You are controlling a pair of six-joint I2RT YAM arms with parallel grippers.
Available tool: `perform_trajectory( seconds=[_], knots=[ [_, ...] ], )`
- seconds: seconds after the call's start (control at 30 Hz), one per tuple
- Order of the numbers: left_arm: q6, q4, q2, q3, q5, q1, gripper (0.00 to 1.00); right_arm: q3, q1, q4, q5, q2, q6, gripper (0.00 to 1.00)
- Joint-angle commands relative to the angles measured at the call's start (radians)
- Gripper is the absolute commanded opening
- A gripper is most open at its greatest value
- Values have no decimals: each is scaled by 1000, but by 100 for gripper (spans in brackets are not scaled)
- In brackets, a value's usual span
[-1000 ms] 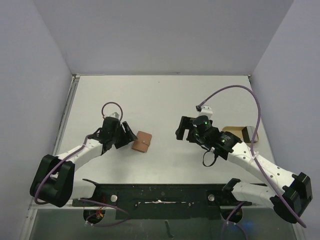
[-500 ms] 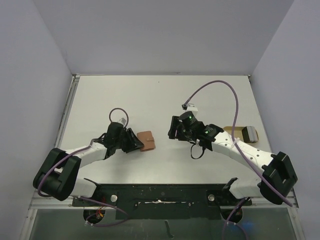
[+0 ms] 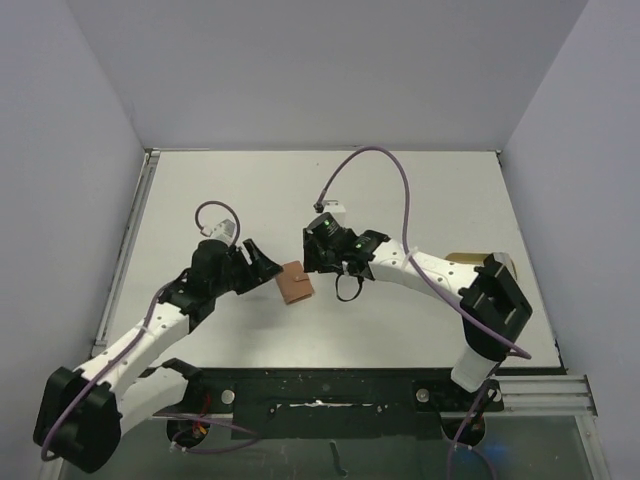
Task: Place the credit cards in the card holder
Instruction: Open the card holder at the center of the board.
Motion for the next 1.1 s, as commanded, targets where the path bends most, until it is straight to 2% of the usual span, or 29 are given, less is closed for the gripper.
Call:
perform_trajectory(
  seconds=[0.0,0.13,0.27,0.37,0.57,0.9,1.07],
  knots=[
    [154,-253,-168,168,-234,8,71,113,26,-16,22,71,-40,46],
    [243,-417,-313,275,-406,8,75,176,44,-29,23,145,-54,43],
    [314,-449,-433,298,-541,7,75,232,49,-49,4,219,-66,42],
    [368,-427,-507,276,-586,8,75,274,52,-71,0,269,-75,41],
    [387,-401,-581,226,-601,9,75,320,54,-85,-13,339,-82,40],
    [411,-401,-560,231,-604,10,75,334,65,-104,-41,422,-94,39],
    [411,-404,-562,229,-605,10,75,344,78,-139,8,453,-110,37]
  ],
)
